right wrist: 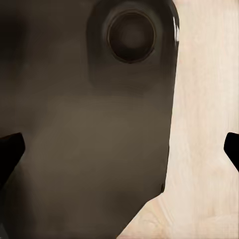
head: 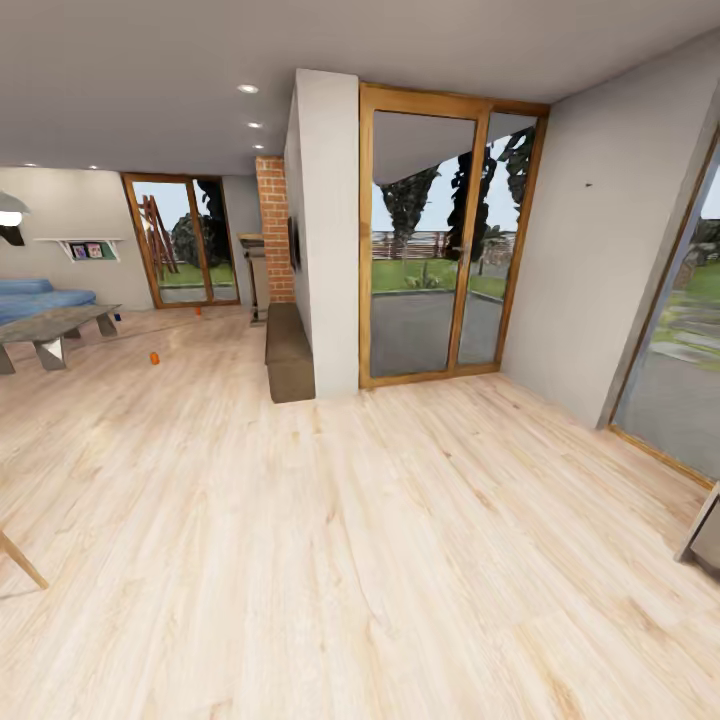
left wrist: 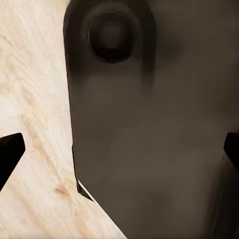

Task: Put the three can of soda from the living room inside the tash can in the kitchen.

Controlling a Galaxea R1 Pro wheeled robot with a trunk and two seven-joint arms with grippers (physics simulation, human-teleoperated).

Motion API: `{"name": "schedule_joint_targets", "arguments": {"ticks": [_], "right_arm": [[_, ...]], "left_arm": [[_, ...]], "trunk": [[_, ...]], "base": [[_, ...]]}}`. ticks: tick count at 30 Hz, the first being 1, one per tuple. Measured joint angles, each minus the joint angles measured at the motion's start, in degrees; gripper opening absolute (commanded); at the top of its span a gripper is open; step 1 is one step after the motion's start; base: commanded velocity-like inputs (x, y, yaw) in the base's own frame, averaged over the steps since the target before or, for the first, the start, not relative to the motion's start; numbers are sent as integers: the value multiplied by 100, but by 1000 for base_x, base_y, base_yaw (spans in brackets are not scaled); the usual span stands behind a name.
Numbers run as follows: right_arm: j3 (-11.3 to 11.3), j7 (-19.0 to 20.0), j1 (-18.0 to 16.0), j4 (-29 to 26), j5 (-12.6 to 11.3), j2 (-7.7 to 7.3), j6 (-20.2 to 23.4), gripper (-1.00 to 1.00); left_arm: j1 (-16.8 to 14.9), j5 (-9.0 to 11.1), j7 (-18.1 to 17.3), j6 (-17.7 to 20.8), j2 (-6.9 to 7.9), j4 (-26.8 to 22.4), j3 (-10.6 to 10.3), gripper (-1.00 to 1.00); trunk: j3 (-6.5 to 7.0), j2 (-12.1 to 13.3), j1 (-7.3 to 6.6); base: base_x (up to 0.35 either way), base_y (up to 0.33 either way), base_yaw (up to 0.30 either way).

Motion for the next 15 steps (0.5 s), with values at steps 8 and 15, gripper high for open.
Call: {"name": "schedule_joint_targets", "arguments": {"ticks": [8, 15], "right_arm": [[48, -15, -263, -122, 41, -49, -16, 100], [48, -15, -440, -122, 41, -49, -16, 100]], "left_arm": [[103, 38, -12, -26, 97, -111, 14, 100], [103, 38, -12, -26, 97, -111, 14, 100]], "trunk": [[0, 1, 0], [0, 1, 0]], "base": [[0, 0, 0], [0, 0, 0]]}}
